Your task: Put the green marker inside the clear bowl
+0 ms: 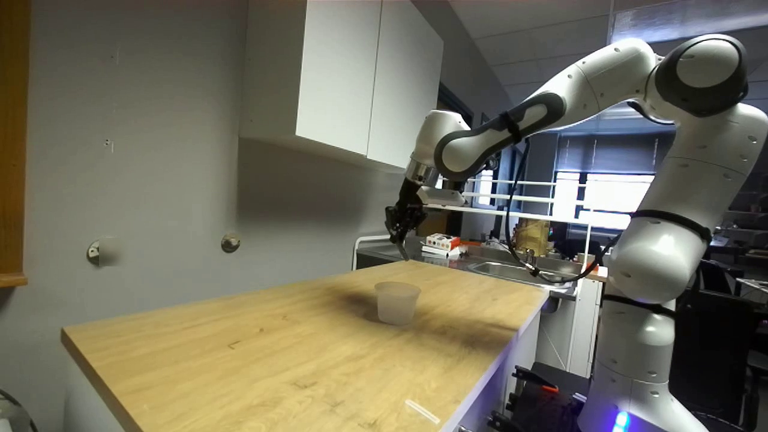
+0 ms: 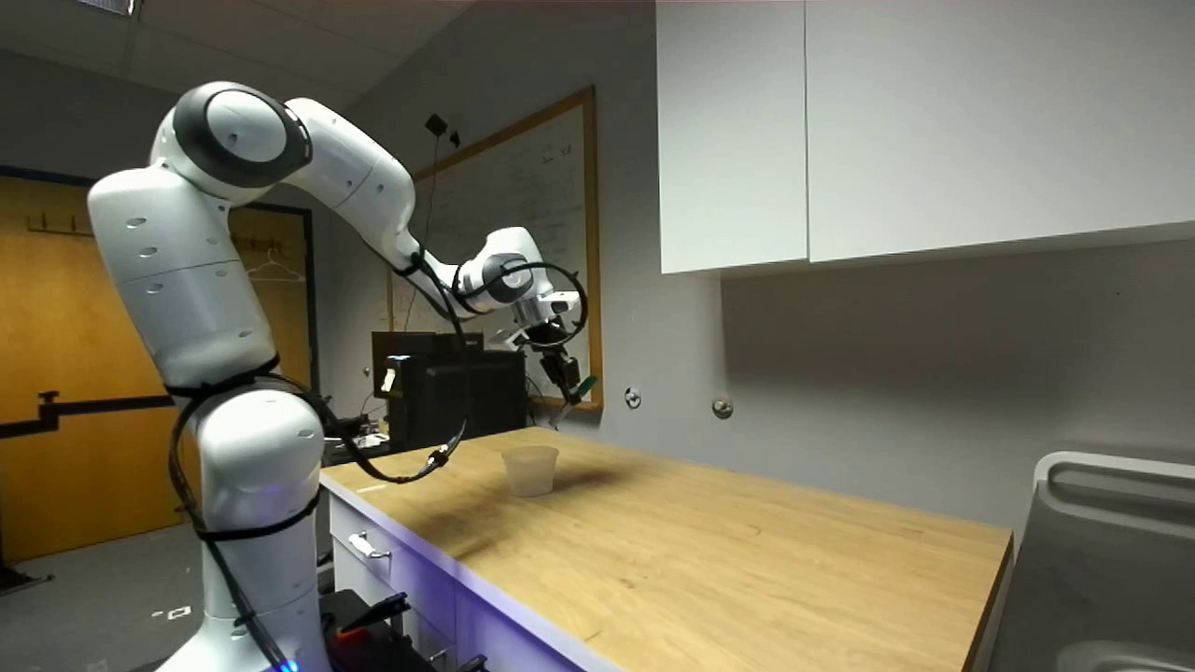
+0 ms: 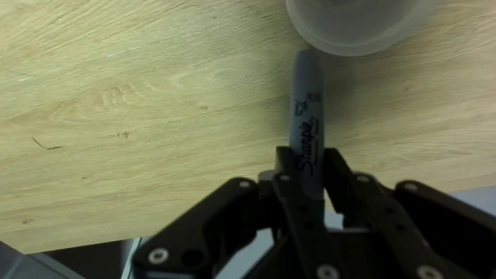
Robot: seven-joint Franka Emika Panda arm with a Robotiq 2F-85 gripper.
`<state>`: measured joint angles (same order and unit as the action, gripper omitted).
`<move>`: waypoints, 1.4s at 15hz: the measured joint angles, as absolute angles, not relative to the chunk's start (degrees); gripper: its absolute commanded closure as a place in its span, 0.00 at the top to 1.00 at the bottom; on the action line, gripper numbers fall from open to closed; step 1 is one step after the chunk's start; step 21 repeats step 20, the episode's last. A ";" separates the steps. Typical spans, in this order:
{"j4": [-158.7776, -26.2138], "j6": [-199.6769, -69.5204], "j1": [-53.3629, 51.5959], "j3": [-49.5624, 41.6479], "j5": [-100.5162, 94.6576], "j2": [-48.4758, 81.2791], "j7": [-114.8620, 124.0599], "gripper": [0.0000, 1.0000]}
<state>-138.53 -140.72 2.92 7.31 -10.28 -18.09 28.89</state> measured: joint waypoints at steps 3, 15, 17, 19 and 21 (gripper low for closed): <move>-138.35 -142.21 1.27 7.42 -8.34 -14.91 27.78 0.09; -136.38 -141.69 -3.89 8.49 -7.18 -6.39 26.67 0.84; -136.30 -140.94 -4.32 8.49 -7.18 -6.44 26.06 0.99; -136.29 -140.06 -4.69 8.49 -7.12 -6.61 24.85 1.00; -136.29 -139.46 -4.83 8.49 -6.98 -6.77 24.01 1.00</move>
